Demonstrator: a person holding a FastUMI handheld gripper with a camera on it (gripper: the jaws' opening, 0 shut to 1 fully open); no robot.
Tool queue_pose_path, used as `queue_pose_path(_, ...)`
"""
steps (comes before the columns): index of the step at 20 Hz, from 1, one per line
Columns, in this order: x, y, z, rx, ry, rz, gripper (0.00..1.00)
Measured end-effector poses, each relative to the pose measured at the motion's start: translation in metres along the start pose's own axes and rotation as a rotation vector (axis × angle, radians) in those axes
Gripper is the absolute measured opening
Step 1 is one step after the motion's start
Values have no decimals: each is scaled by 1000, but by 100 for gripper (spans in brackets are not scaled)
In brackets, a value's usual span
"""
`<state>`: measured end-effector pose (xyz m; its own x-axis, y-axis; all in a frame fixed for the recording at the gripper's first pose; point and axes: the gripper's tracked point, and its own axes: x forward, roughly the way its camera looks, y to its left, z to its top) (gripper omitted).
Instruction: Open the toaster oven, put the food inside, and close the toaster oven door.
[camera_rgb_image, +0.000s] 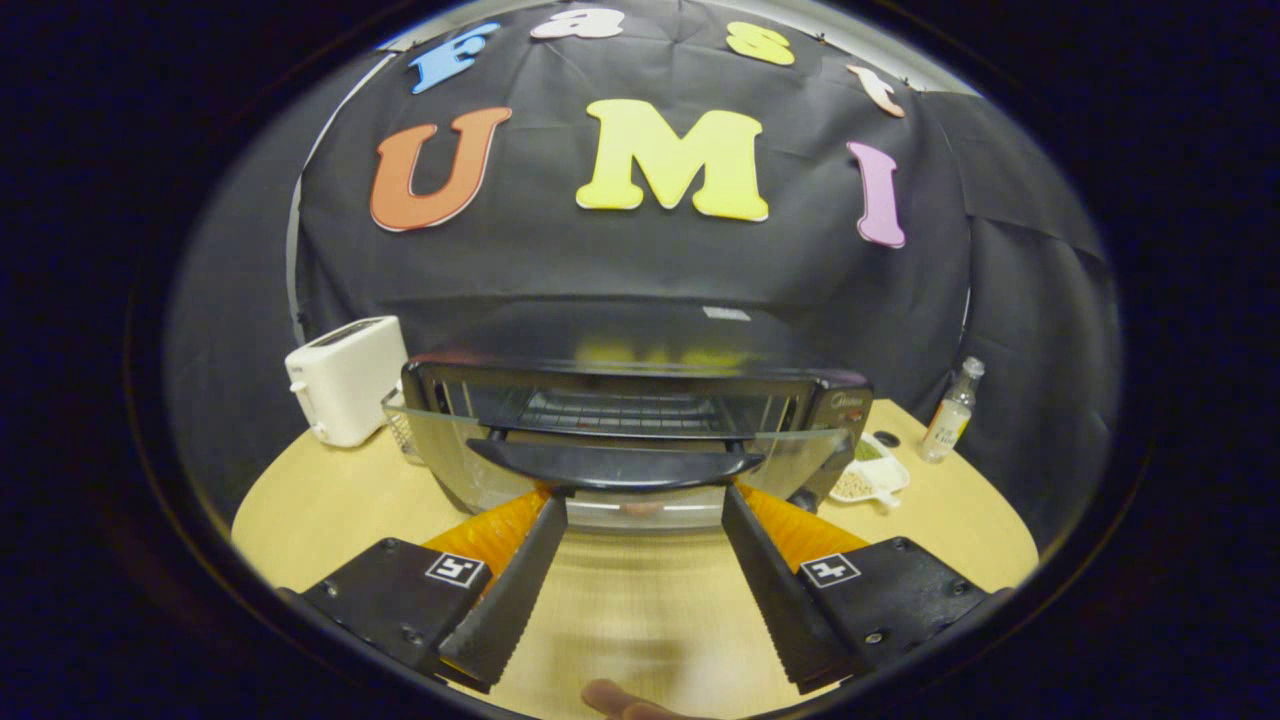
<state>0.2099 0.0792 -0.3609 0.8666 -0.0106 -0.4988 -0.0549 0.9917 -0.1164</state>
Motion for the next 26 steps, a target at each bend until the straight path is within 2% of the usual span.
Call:
queue_pose_path(4,-37,-2,46,-41,-115,27,100)
queue_pose_path(8,-107,-7,69,11,-165,80,100)
queue_pose_path(14,-223,-52,102,32,-293,25,100)
queue_pose_path(20,-329,-95,118,62,-384,-5,100)
queue_pose_path(23,-360,-118,107,86,-388,-43,100)
queue_pose_path(26,-382,-117,94,99,-397,-17,100)
